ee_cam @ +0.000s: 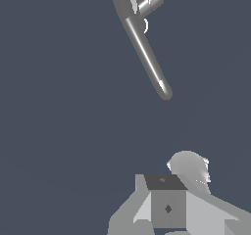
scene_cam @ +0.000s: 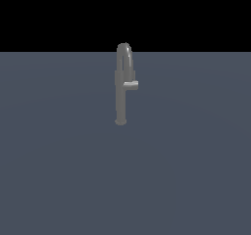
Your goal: Turn on the faucet by rotating a designated handle.
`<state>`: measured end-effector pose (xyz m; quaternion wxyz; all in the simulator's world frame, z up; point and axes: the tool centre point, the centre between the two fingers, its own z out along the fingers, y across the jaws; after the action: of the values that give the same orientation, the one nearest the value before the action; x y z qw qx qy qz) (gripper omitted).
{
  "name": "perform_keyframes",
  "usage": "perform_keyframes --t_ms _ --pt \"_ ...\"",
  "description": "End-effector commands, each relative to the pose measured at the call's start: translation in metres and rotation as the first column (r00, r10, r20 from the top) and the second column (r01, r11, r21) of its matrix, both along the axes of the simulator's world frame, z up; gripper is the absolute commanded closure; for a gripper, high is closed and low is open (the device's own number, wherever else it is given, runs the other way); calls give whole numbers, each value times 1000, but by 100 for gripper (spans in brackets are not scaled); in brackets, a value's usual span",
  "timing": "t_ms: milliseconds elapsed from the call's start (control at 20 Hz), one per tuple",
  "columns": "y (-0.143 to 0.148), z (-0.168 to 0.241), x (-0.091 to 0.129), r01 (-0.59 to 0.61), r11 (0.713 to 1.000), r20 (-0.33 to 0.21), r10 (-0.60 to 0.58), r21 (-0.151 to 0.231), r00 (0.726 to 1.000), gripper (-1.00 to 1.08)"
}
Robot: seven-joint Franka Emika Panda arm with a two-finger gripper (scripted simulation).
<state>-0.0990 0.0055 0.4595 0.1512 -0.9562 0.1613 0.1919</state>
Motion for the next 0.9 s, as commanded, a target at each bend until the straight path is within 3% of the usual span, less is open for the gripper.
perform_keyframes --t_ms 0,450,850 --pt "-1 -6 14 35 999 -40 -33 33 999 108" --pt "-6 -32 62 170 975 -191 -142 141 971 108" --pt "-14 -62 101 305 927 -338 -221 220 915 108"
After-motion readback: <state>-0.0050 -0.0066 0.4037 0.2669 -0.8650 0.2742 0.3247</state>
